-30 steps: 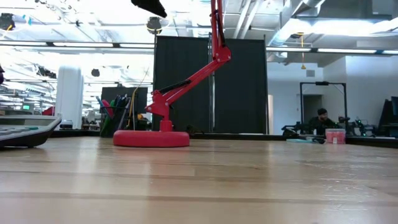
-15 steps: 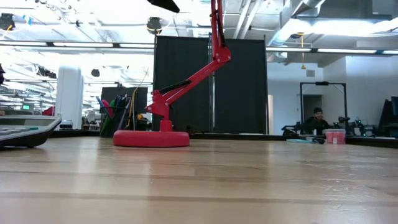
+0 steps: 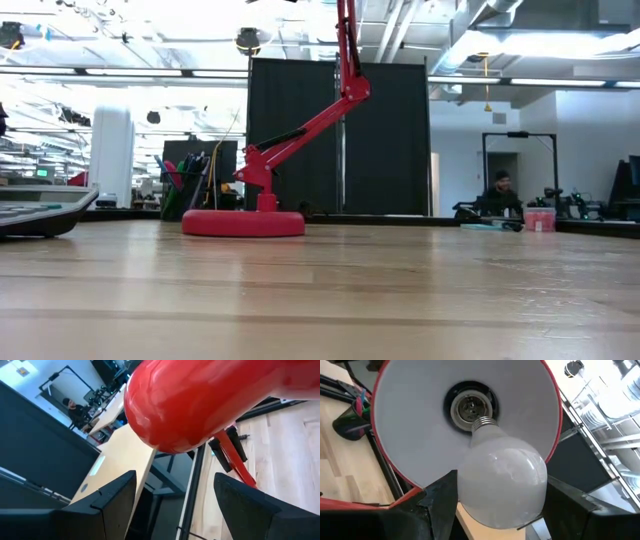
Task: Screw lightbulb
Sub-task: Insert the white lightbulb into the red desk lamp
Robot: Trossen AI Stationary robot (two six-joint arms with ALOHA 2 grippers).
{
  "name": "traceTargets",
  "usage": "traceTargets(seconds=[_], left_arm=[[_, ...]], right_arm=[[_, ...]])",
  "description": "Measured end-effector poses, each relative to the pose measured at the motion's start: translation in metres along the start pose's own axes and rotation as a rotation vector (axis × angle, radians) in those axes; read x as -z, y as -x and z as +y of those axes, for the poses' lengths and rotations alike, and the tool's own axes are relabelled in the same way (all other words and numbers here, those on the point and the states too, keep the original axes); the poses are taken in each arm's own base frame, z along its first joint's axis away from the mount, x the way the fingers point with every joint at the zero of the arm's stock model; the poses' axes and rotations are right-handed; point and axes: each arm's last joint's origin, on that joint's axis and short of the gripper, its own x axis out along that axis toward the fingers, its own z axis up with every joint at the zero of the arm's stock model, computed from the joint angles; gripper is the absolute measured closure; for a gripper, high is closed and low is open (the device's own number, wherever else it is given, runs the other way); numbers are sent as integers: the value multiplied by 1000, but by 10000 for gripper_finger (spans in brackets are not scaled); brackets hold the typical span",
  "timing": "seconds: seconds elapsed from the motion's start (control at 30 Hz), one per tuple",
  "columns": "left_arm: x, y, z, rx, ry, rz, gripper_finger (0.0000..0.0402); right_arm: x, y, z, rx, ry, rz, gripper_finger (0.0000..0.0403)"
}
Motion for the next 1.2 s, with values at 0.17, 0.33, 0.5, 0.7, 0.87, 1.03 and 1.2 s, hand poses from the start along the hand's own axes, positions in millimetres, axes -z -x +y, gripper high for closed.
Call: traceTargets(seconds=[0.17, 0.33, 0.5, 0.7, 0.87, 1.03, 1.2], left_arm=[[0, 0, 0, 1, 16, -1, 141], [-3, 2, -4, 15, 30, -12, 141], [-7, 5, -8, 25, 37, -40, 141], [-8, 6, -10, 32, 43, -43, 141], [-9, 6, -11, 37, 56, -40, 141], [-10, 9, -15, 47, 53, -40, 141], [-12, 11, -19, 64, 51, -48, 141]], right_arm=[[-3, 3, -2, -7, -47, -16, 149], [-5, 5, -5, -9, -120, -26, 149], [-5, 4, -3, -9, -141, -25, 149], [-6, 2, 16, -14, -44, -26, 149], [-6, -6, 26, 0, 28, -6, 149], [-6, -9, 25, 9, 32, 6, 149], [-9, -10, 20, 9, 52, 9, 149]])
